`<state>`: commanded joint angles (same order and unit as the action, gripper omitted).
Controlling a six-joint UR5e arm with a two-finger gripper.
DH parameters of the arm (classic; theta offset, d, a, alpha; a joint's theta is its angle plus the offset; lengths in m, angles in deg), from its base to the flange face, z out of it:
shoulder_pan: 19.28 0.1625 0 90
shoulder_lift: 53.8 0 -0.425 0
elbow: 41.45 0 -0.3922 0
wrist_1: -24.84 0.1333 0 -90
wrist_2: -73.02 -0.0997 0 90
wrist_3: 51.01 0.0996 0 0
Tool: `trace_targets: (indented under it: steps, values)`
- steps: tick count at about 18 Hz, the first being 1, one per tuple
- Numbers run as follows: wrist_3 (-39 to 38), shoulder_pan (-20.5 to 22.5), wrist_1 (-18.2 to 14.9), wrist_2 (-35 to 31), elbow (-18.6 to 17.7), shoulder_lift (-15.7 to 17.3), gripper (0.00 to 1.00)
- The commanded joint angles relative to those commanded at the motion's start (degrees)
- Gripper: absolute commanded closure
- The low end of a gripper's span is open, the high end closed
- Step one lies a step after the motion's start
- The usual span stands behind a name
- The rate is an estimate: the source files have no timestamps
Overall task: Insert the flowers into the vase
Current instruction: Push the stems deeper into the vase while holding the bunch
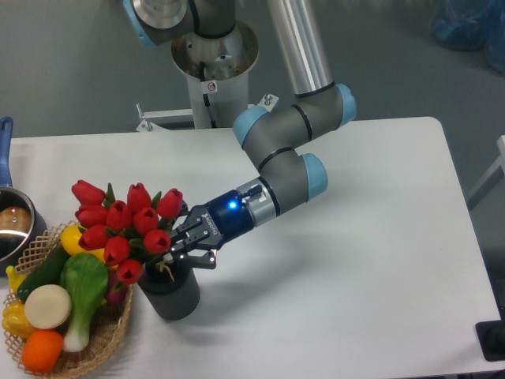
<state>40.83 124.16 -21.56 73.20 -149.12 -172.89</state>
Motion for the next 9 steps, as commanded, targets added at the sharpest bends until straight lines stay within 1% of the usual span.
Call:
trace_targets:
  steps: [3,9]
  values:
    - [0.52,0.0,0.0,0.0,0.09,-0.26,0.9]
    - [1.58,0.09,0.0,0.0,0.09,-0.79,0.9]
